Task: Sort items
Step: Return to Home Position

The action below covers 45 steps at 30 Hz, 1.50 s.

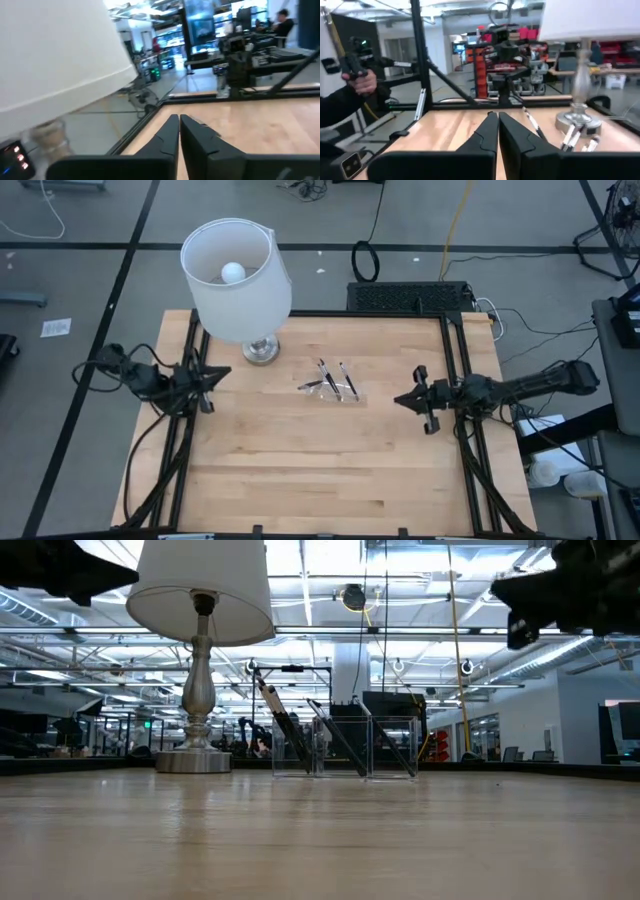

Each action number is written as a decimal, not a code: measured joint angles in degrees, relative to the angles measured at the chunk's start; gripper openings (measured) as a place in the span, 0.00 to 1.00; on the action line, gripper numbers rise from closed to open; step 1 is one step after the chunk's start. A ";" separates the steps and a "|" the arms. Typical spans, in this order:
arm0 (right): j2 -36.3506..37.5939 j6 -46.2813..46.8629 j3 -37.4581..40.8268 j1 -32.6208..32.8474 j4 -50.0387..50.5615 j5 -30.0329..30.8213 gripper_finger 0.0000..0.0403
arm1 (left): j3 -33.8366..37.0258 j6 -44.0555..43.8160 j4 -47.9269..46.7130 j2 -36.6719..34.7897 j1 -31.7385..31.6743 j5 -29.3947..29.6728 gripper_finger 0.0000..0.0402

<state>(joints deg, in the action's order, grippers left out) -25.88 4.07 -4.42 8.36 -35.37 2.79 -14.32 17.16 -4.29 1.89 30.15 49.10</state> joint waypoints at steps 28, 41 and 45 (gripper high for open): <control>12.04 2.19 3.52 -12.15 2.28 -7.63 0.00 | 8.89 -6.83 6.84 5.76 -20.56 -25.66 0.01; 25.59 2.78 3.08 -12.30 19.78 -8.67 0.00 | 8.54 0.35 2.11 -1.74 -15.70 -27.73 0.00; 25.61 1.98 3.08 -13.26 20.80 -8.68 0.00 | 8.58 0.79 -0.01 -1.62 -15.76 -26.60 0.00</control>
<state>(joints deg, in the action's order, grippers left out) -0.27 6.05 -1.34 -4.90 -14.57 -5.89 -5.74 17.95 -4.30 0.27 14.39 22.50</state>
